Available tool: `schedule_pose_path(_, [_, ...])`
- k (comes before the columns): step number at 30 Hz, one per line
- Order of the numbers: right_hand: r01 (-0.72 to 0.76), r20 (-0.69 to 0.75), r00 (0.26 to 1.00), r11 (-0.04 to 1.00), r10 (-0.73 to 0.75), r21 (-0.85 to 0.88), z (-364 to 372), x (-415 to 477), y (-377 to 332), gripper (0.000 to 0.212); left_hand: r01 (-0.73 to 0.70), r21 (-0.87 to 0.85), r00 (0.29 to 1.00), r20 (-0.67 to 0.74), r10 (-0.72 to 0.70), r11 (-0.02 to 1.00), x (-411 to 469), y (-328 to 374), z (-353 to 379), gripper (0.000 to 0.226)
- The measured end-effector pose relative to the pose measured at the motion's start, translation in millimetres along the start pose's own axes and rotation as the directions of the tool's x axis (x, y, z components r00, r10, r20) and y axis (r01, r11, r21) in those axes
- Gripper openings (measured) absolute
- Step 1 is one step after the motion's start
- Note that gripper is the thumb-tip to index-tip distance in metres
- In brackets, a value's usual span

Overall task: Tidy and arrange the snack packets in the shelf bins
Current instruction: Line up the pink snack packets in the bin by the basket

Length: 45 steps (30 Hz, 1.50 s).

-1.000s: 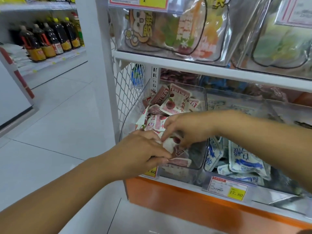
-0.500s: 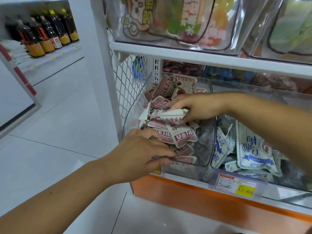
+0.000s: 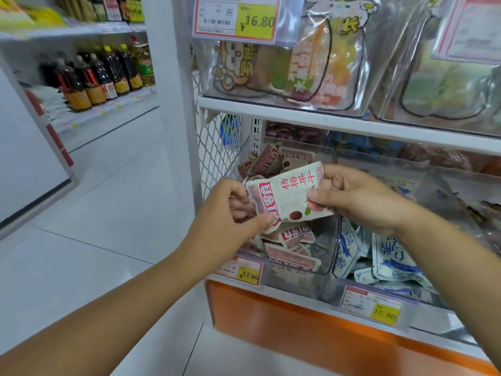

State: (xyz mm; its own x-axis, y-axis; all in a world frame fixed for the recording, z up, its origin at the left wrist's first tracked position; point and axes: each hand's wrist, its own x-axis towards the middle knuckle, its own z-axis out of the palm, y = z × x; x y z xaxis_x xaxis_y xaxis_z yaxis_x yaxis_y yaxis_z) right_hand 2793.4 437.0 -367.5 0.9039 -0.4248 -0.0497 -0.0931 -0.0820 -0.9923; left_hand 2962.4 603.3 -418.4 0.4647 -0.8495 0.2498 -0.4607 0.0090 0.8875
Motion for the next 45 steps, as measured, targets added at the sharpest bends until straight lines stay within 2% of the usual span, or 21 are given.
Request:
schedule_pose_path(2, [0.045,-0.05,0.998,0.998,-0.043,0.036,5,-5,2,0.041,0.088,-0.155,0.995,0.065,-0.078,0.984,4,9,1,0.05])
schedule_pose_path(5, [0.054,-0.11,0.992,0.998,-0.057,-0.027,10,-11,-2,0.033,0.126,-0.273,0.989,0.114,-0.098,0.954,7,17,6,0.032])
schedule_pose_path(8, [0.032,-0.167,0.982,0.959,-0.082,-0.281,5,-19,-10,0.031,0.051,-0.24,0.996,0.083,-0.032,0.97,13,20,-1,0.026])
schedule_pose_path(11, [0.026,-0.195,0.973,0.903,-0.121,-0.43,6,-26,-15,0.028,-0.011,-0.169,0.989,0.144,0.036,0.985,15,26,-12,0.029])
schedule_pose_path(13, [-0.002,-0.179,0.973,0.774,-0.144,-0.633,12,-27,-14,0.023,-0.044,-0.101,0.984,0.169,0.06,0.994,13,27,-17,0.03])
schedule_pose_path(15, [-0.025,-0.106,0.987,0.543,-0.118,-0.839,18,-28,-14,0.028,-0.086,-0.011,0.975,0.203,0.086,0.996,12,26,-19,0.034])
schedule_pose_path(16, [-0.03,-0.06,0.997,0.442,-0.055,-0.896,19,-27,-15,0.032,-0.111,0.032,0.966,0.237,0.1,0.993,12,25,-19,0.037])
schedule_pose_path(17, [-0.034,-0.019,0.999,0.402,0.042,-0.915,19,-28,-18,0.035,-0.138,0.081,0.952,0.286,0.109,0.987,11,26,-18,0.039])
schedule_pose_path(18, [-0.048,0.019,0.988,0.429,0.151,-0.902,16,-29,-23,0.035,-0.176,0.157,0.93,0.349,0.112,0.972,10,25,-17,0.039])
schedule_pose_path(20, [-0.084,0.095,0.96,0.597,0.263,-0.798,9,-32,-36,0.032,-0.295,0.361,0.872,0.481,0.094,0.885,9,22,-11,0.033])
schedule_pose_path(22, [-0.049,0.102,0.977,0.668,0.185,-0.742,-3,-26,-47,0.024,-0.393,0.501,0.833,0.549,0.068,0.771,10,17,-4,0.027])
schedule_pose_path(25, [0.018,0.14,0.976,0.576,0.169,-0.818,-5,0,-45,0.018,-0.515,0.593,0.8,0.592,0.098,0.619,11,12,4,0.047])
schedule_pose_path(28, [0.119,0.229,0.937,0.376,0.262,-0.919,8,33,-21,0.02,-0.639,0.63,0.759,0.611,0.227,0.441,9,4,8,0.05])
schedule_pose_path(29, [0.177,0.265,0.924,0.306,0.277,-0.935,11,42,-12,0.02,-0.659,0.63,0.748,0.608,0.267,0.412,8,1,9,0.047])
schedule_pose_path(31, [0.302,0.343,0.898,0.182,0.274,-0.936,12,55,2,0.019,-0.647,0.61,0.754,0.6,0.266,0.457,8,-6,9,0.045])
schedule_pose_path(34, [0.406,0.405,0.852,0.07,0.332,-0.911,14,60,6,0.025,-0.59,0.524,0.759,0.62,0.199,0.614,6,-15,6,0.046])
schedule_pose_path(36, [0.454,0.408,0.815,-0.016,0.411,-0.891,18,61,9,0.036,-0.594,0.509,0.747,0.636,0.192,0.623,6,-19,5,0.043])
schedule_pose_path(39, [0.495,0.347,0.784,-0.181,0.515,-0.85,30,66,20,0.046,-0.597,0.505,0.74,0.646,0.186,0.623,9,-20,5,0.041])
schedule_pose_path(42, [0.462,0.222,0.762,-0.27,0.608,-0.845,42,70,36,0.058,-0.588,0.471,0.743,0.636,0.208,0.657,9,-21,3,0.038])
schedule_pose_path(45, [0.444,0.158,0.774,-0.347,0.614,-0.826,47,72,46,0.073,-0.594,0.437,0.721,0.661,0.207,0.676,10,-21,2,0.035])
